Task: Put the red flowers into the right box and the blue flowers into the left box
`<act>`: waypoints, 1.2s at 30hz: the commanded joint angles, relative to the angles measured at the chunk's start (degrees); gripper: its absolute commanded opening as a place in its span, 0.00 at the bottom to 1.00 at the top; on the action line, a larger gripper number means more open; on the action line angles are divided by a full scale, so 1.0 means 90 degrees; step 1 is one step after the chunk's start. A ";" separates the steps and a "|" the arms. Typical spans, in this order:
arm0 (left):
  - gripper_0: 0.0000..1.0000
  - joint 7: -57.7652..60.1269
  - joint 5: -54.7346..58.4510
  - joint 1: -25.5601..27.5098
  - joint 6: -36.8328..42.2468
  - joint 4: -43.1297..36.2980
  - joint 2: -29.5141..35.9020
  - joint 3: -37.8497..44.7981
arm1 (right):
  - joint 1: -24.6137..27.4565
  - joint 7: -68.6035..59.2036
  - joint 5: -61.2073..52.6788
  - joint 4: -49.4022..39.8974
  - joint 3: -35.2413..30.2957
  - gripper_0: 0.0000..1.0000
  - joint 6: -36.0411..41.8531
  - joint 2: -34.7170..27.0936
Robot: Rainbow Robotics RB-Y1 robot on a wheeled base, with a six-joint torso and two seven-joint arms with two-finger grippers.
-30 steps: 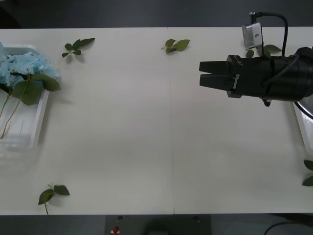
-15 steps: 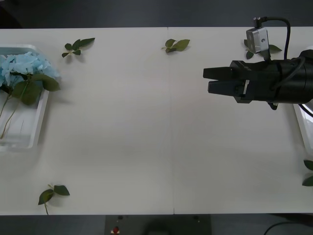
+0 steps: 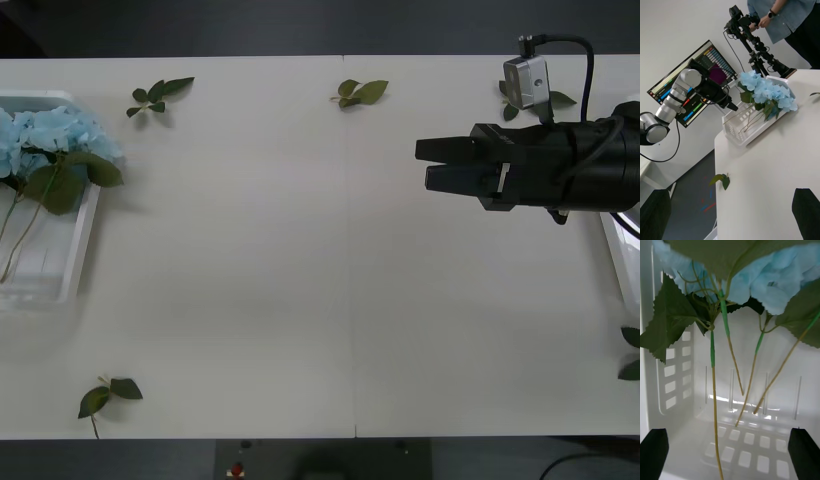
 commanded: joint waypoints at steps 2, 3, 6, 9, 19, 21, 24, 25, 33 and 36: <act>1.00 -0.0571 0.0500 -0.0146 0.0918 -0.1181 0.0179 0.0460 | -0.0159 0.0137 -0.0055 -0.0068 -0.0032 0.94 0.0023 -0.0119; 1.00 -0.0698 0.0696 -0.0146 0.1094 -0.1367 0.0170 0.0509 | -0.0159 0.0137 -0.0055 -0.0068 -0.0032 0.94 0.0023 -0.0119; 1.00 -0.1050 0.1233 -0.0146 0.1396 -0.1787 0.0091 0.0626 | -0.0159 0.0137 -0.0055 -0.0068 -0.0032 0.94 0.0023 -0.0119; 1.00 -0.1508 0.1868 -0.0146 0.1513 -0.2070 -0.0045 0.0685 | -0.0159 0.0137 -0.0055 -0.0068 -0.0032 0.94 0.0023 -0.0119; 1.00 -0.3266 0.4660 -0.0146 0.1445 -0.2080 -0.0260 0.0499 | -0.0159 0.0137 -0.0055 -0.0068 -0.0032 0.94 0.0023 -0.0119; 1.00 -0.3637 0.5266 -0.0146 0.1435 -0.1963 -0.0260 0.0382 | -0.0159 0.0137 -0.0055 -0.0068 -0.0032 0.94 0.0023 -0.0119; 1.00 -0.4126 0.6203 -0.0146 0.1396 -0.1689 -0.0250 0.0099 | -0.0159 0.0137 -0.0055 -0.0068 -0.0032 0.94 0.0023 -0.0119; 1.00 -0.4350 0.6506 -0.0146 0.1377 -0.1582 -0.0241 -0.0028 | -0.0159 0.0137 -0.0055 -0.0068 -0.0032 0.94 0.0023 -0.0119; 1.00 -0.5801 0.7912 -0.0146 0.0732 -0.1064 0.0199 -0.1024 | -0.0159 0.0137 -0.0055 -0.0068 -0.0032 0.94 0.0023 -0.0119; 1.00 -0.5801 0.8235 -0.0146 0.0351 -0.1064 0.0443 -0.1464 | -0.0159 0.0137 -0.0055 -0.0068 -0.0032 0.94 0.0023 -0.0119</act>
